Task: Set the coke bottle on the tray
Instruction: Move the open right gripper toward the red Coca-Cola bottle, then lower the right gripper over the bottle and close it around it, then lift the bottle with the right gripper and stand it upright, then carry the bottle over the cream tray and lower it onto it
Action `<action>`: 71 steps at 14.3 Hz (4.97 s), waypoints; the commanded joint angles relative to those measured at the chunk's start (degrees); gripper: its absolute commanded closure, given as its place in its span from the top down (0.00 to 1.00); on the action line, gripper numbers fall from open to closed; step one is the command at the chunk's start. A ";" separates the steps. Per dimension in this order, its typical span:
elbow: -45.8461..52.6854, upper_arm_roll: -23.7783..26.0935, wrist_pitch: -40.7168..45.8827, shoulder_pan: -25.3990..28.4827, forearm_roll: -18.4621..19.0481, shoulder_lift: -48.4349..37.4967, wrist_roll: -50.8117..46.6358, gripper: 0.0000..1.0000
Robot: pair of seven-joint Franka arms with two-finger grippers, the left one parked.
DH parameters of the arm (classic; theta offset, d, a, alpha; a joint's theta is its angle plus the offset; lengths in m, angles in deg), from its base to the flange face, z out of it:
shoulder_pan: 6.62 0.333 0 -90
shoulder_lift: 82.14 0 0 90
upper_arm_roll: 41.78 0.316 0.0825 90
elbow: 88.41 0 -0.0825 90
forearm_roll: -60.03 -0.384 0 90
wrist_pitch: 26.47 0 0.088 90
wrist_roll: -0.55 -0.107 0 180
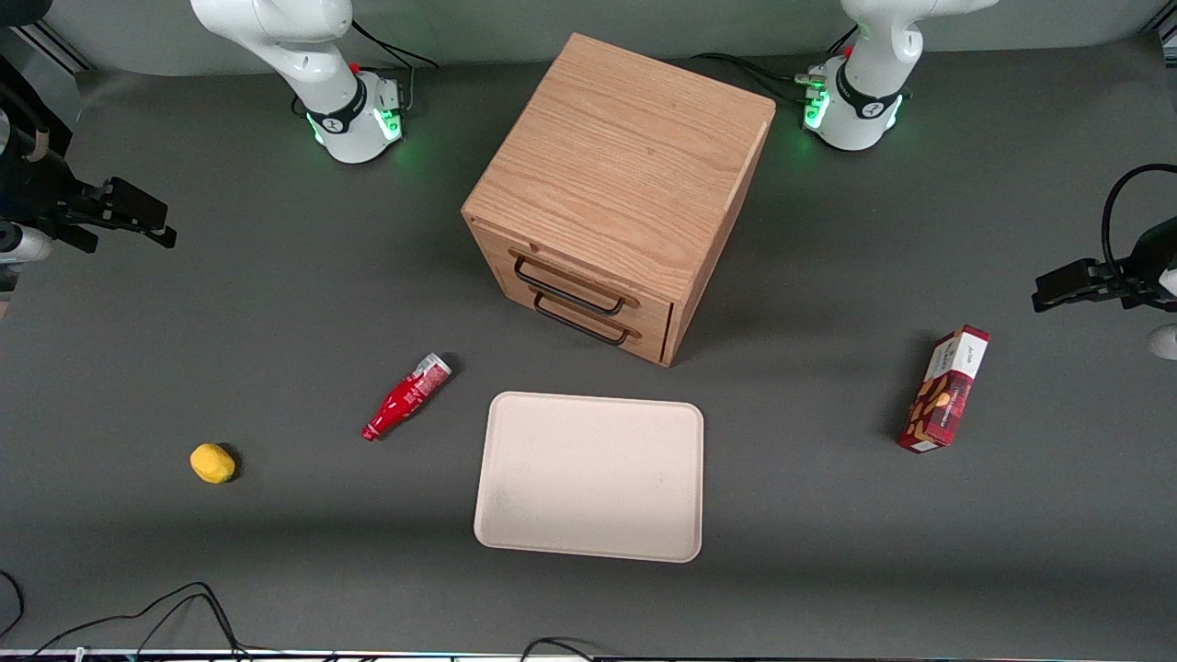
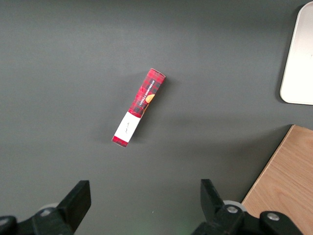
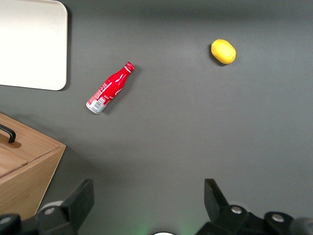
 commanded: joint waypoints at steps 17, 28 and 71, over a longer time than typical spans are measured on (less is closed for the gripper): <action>-17.48 10.94 -35.00 4.40 -2.00 17.42 -46.68 1.00; -20.76 10.68 -55.68 4.40 5.55 35.52 -61.28 1.00; 36.63 8.04 -33.01 22.50 9.16 64.09 -31.05 0.06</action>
